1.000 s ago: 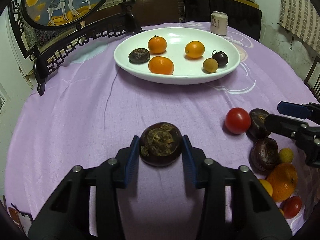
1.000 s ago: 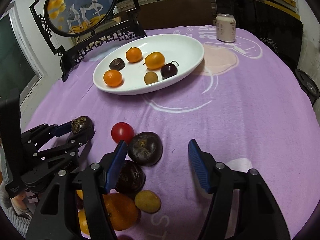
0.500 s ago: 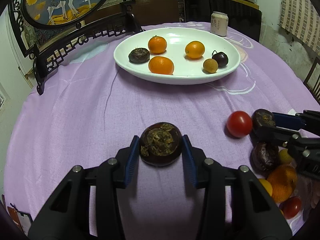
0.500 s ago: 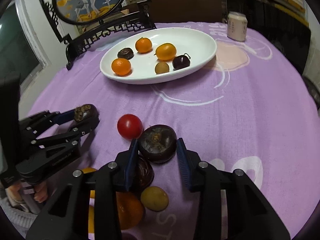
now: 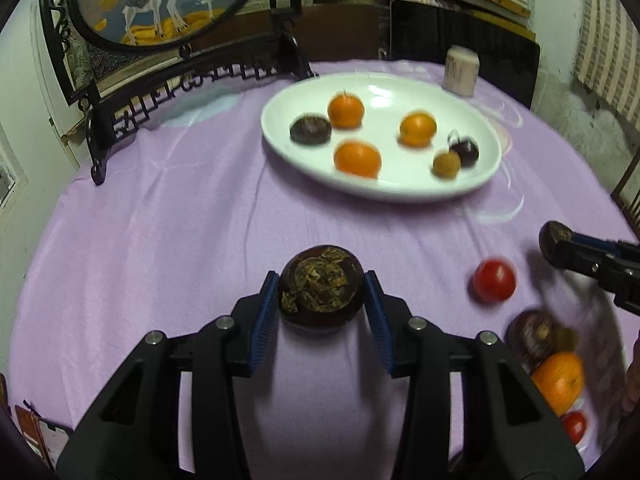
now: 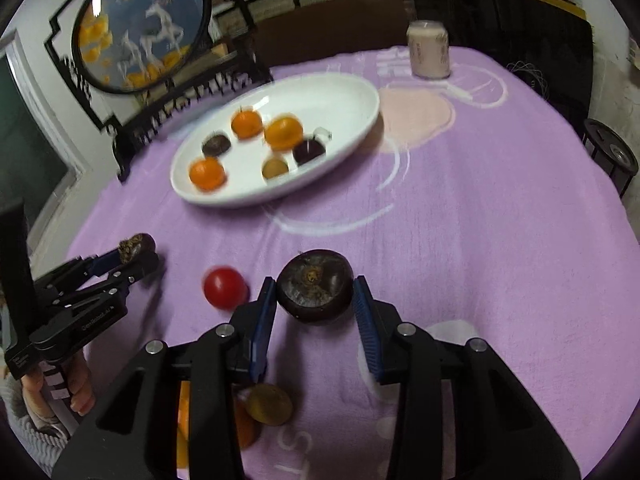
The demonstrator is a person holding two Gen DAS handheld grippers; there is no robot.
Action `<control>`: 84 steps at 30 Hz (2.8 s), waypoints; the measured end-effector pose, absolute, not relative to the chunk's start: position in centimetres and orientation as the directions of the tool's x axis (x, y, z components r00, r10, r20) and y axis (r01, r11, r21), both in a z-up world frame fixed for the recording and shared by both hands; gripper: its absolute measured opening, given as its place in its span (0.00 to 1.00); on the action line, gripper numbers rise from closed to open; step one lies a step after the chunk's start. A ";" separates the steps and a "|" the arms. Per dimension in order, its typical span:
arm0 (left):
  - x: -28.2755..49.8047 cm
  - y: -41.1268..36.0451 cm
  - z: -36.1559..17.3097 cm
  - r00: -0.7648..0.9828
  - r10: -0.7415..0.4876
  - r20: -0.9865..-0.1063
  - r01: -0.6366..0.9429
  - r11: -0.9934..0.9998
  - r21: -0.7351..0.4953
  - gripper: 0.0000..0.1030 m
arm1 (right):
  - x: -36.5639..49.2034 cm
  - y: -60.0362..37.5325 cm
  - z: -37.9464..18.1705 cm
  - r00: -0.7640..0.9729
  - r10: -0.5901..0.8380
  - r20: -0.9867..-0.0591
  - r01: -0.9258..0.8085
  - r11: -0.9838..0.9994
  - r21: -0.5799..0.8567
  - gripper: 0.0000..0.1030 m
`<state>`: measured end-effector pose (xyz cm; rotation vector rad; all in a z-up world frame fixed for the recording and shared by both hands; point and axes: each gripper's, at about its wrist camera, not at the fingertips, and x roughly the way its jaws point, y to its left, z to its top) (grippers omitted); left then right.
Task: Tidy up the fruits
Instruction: 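Carry both dark fruits onto the white plate and open both tools, then grasp the red tomato with the left tool while the right tool grasps a dark purple fruit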
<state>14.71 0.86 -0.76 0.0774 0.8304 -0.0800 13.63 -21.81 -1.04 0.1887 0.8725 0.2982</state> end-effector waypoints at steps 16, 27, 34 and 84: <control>24.6 -3.0 1.9 0.698 -0.086 -0.711 0.137 0.991 0.014 0.42 | 24.1 -20.2 2.8 0.653 0.331 -0.681 -0.155 0.939 0.308 0.38; 25.4 -2.8 1.0 0.708 -0.098 -0.699 0.131 0.991 -0.007 0.57 | 27.0 -21.3 0.7 0.673 0.318 -0.668 -0.085 0.930 0.357 0.54; 23.0 -2.4 1.7 0.715 -0.045 -0.697 0.107 0.993 0.046 0.61 | 23.4 -20.8 2.6 0.682 0.321 -0.657 -0.129 0.937 0.324 0.54; 13.3 -3.0 -0.7 0.684 -0.116 -0.721 0.219 0.974 0.051 0.31 | 12.4 -21.7 0.6 0.607 0.388 -0.693 -0.223 0.921 0.319 0.62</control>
